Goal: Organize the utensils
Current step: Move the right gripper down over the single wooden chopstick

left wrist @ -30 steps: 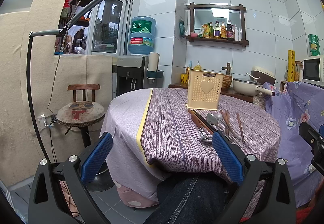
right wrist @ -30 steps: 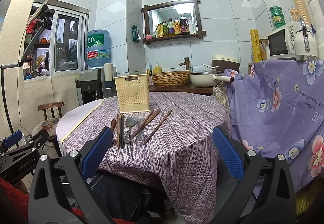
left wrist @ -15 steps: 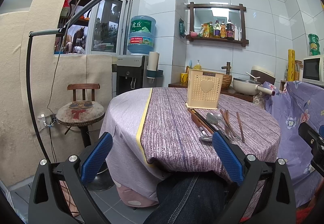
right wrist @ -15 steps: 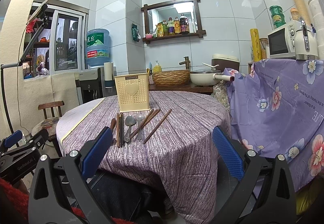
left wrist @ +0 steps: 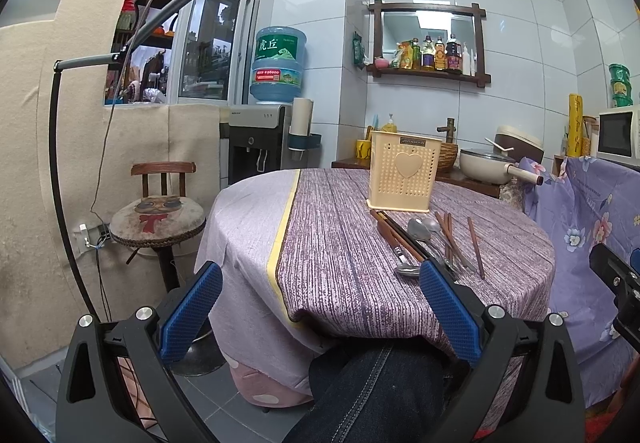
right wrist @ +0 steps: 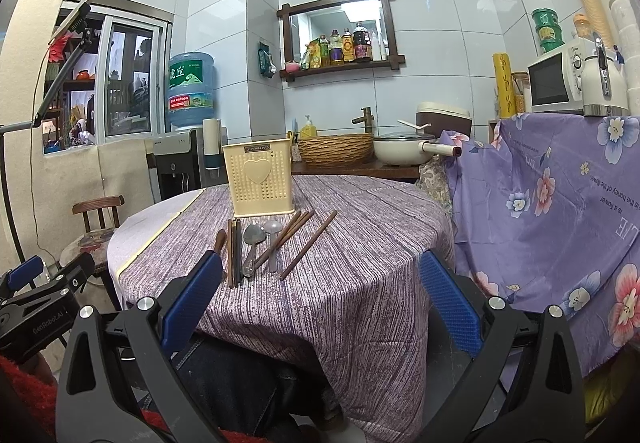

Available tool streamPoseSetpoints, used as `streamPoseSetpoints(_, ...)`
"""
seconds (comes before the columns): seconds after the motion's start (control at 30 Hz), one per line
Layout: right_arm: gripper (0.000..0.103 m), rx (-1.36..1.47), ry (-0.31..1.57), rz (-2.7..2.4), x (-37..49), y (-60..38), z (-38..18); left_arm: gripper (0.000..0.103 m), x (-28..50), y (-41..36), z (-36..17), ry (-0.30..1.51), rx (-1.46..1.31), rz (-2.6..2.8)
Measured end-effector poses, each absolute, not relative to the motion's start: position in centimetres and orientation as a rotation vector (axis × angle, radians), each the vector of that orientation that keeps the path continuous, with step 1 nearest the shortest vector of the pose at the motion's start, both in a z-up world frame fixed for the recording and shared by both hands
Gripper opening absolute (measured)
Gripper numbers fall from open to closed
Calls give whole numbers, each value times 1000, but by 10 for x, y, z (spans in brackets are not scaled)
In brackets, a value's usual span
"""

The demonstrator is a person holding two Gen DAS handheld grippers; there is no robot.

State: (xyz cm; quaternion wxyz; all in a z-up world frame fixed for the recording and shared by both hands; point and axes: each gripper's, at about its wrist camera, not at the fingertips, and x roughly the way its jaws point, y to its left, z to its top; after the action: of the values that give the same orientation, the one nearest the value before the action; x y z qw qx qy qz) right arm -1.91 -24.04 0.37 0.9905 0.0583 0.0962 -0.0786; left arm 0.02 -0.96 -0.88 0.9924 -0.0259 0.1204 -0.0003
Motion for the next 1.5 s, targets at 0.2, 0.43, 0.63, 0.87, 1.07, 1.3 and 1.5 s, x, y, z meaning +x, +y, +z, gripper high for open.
streamPoseSetpoints(0.2,98,122,286,-154,5,-250,2,98,23,-13,-11,311,-37,-27)
streamPoseSetpoints(0.43,98,83,373,-201,46,-268,-1,98,56,-12,-8,383,13,-66)
streamPoseSetpoints(0.63,98,98,481,-218,87,-290,-2,90,102,-3,5,503,-72,-142)
streamPoseSetpoints(0.87,98,143,616,-172,147,-303,-2,66,171,-12,11,708,-90,-202)
streamPoseSetpoints(1.07,86,177,734,-144,212,-308,-5,61,205,-33,4,778,-22,-201)
streamPoseSetpoints(1.3,79,140,795,-139,263,-300,-4,61,237,-46,3,830,24,-190)
streamPoseSetpoints(1.5,64,169,855,-119,293,-299,-9,59,248,-50,2,852,27,-192)
